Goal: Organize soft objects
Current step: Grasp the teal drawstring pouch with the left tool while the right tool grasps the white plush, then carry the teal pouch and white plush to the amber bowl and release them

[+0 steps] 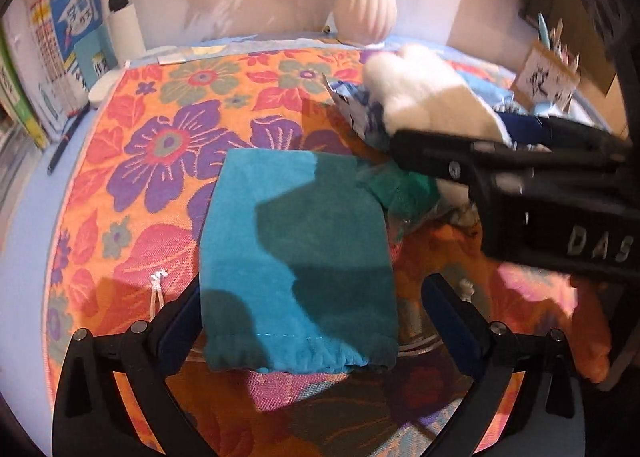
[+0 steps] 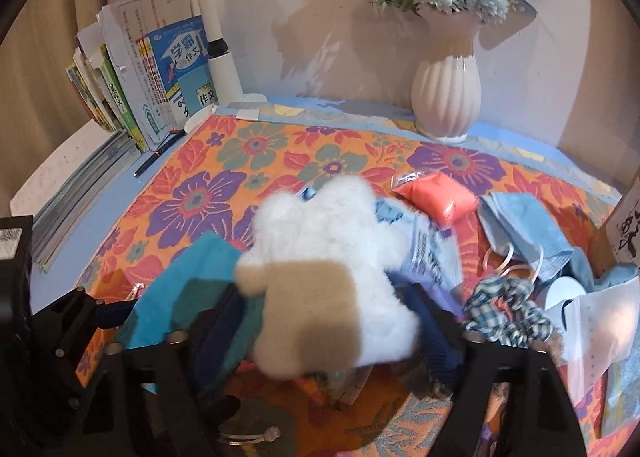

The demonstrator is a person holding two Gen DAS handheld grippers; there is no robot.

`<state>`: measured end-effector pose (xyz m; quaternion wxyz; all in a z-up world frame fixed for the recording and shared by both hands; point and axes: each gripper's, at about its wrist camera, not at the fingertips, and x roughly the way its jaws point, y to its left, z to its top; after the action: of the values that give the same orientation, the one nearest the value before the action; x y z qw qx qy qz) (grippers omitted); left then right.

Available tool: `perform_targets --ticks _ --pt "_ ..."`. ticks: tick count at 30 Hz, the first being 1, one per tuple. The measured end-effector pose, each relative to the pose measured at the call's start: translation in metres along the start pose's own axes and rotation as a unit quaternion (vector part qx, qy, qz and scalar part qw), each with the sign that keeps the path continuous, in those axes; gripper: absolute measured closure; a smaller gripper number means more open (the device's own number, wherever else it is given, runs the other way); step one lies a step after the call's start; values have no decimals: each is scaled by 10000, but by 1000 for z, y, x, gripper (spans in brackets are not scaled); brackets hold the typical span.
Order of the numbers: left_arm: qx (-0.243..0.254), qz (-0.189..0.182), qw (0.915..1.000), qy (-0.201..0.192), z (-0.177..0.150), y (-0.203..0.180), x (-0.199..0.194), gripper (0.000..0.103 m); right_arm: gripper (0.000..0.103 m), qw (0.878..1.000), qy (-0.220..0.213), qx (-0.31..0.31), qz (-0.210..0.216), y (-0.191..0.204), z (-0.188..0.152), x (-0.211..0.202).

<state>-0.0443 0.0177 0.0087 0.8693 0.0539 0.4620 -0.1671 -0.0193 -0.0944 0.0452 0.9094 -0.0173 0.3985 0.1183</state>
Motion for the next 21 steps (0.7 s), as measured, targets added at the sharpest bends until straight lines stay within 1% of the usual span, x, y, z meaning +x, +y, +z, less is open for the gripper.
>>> perform_targets --ticks 1,3,4,5,6,7,9,11,15,17,19,21 --pt "42 63 10000 20 -1 -2 1 2 43 10000 31 15 -8 -1 -1 1" --pt "77 166 9998 -2 -1 -3 1 20 44 10000 9 49 6 -3 -3 0" --pt "79 182 9998 -92 -2 -3 -2 43 46 10000 -33 84 28 -5 -5 -3" --pt "99 103 9997 -221 -3 -2 -7 64 47 9998 -88 147 33 -7 -6 -6" --pt "91 -133 9996 -242 -4 0 -9 71 47 9995 -177 261 20 -11 -7 -12" --pt "24 -234 9993 -304 -6 3 -12 81 48 9992 -239 327 27 -13 -7 -17" --pt "-80 -141 9994 -313 -6 6 -12 84 48 9978 -435 495 107 -21 -7 -31" --pt "-213 -111 9989 -409 -5 11 -16 85 48 9951 -672 691 240 -30 -7 -50" --pt "-340 -285 9958 -802 -2 9 -39 85 48 9910 -915 912 356 -41 -7 -76" --pt "-341 -341 9937 -1010 1 5 -54 85 48 9890 -991 1020 414 -46 -8 -86" --pt "-276 -341 9924 -1150 4 -2 -66 85 48 9871 -1040 1117 488 -51 -10 -95" --pt "-207 -333 9915 -1243 8 -7 -74 85 48 9858 -1105 1170 475 -55 -12 -103"
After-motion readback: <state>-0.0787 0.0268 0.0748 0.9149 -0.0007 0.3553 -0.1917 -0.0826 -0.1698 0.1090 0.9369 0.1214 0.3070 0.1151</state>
